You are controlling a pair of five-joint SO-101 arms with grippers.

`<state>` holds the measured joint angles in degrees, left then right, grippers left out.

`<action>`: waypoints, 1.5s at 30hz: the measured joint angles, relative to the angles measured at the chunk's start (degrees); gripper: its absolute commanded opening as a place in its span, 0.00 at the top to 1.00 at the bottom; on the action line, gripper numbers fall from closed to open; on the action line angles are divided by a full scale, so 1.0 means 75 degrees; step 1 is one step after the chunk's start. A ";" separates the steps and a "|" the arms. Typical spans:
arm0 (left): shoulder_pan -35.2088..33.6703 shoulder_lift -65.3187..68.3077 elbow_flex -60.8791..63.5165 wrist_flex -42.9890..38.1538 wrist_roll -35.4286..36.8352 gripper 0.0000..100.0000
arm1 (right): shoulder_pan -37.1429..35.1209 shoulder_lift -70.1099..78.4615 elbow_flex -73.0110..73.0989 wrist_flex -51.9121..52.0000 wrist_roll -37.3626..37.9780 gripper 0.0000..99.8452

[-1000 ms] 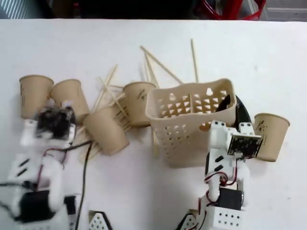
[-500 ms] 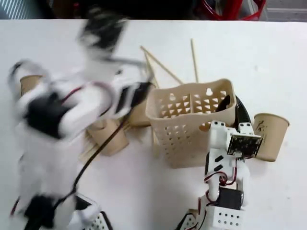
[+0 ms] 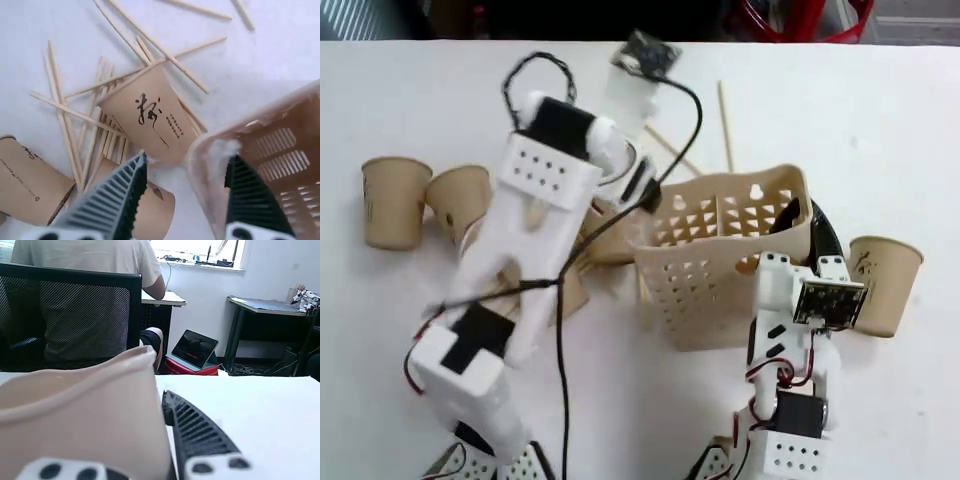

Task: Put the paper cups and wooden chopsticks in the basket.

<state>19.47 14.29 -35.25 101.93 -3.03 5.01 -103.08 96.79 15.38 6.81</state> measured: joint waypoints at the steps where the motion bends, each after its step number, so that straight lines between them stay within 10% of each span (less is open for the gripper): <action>1: 0.0000 0.0082 0.0199 0.0000 -0.0141 0.74 | 0.0000 0.0000 0.0000 0.0000 0.0000 0.98; 11: 0.0457 0.1102 0.0821 -0.0832 -0.0891 0.98 | -0.0223 0.0035 0.0000 0.0070 0.0035 0.98; 19: 0.0645 0.1137 0.0809 -0.1594 -0.0469 0.98 | -0.0223 0.0129 0.0000 0.0539 0.0082 0.82; 31: 0.0645 0.1149 0.0774 -0.2497 0.0492 0.98 | -0.0352 0.0000 -0.0059 0.2098 0.0445 0.83; 45: 0.0633 0.1149 0.0703 -0.2309 0.0492 0.90 | -0.0410 0.0094 -0.3165 0.6681 0.1770 0.83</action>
<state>24.22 22.90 -29.98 84.62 0.66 1.93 -102.37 73.05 65.49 20.09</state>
